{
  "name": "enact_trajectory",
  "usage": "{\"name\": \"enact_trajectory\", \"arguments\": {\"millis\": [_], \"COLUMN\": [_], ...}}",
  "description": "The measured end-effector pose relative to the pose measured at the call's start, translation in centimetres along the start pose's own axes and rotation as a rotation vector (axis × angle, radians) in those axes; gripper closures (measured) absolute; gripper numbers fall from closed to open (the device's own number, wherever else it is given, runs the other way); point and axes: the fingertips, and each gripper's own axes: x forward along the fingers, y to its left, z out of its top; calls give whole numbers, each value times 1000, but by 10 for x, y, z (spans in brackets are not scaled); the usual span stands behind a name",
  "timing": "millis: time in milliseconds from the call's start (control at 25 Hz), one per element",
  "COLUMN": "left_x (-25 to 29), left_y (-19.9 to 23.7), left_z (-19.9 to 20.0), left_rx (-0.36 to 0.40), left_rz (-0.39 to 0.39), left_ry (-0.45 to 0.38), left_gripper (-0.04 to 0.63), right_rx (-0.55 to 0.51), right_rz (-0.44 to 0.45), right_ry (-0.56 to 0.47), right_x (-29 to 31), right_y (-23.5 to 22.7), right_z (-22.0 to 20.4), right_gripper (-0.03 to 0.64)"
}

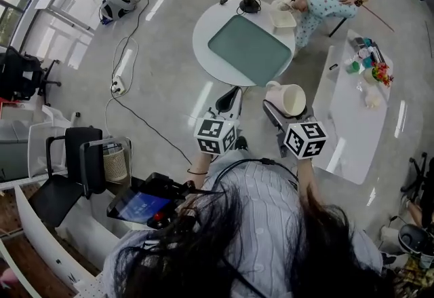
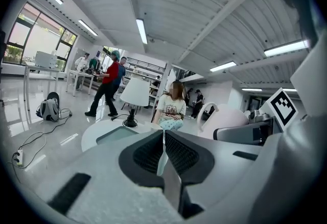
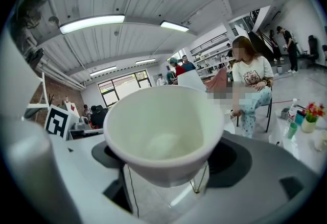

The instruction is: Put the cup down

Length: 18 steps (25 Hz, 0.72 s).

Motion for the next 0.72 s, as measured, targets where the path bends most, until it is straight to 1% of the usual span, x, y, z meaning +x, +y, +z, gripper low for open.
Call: {"name": "enact_trajectory", "arguments": {"millis": [320, 520, 720], "left_x": [12, 17, 25], "left_y": [-1, 0, 5], "left_z": [-1, 2, 5], "left_rx": [-17, -24, -40], "left_rz": [-30, -35, -24], "left_ry": [13, 5, 2], "left_gripper": [575, 575, 575], "right_rx": [4, -10, -26], "right_rz": [-44, -49, -44], "right_ry": [16, 21, 27], "right_x": [-1, 4, 15], "right_y": [-13, -17, -24], "right_z": [1, 4, 11], "right_gripper": [189, 189, 189]}}
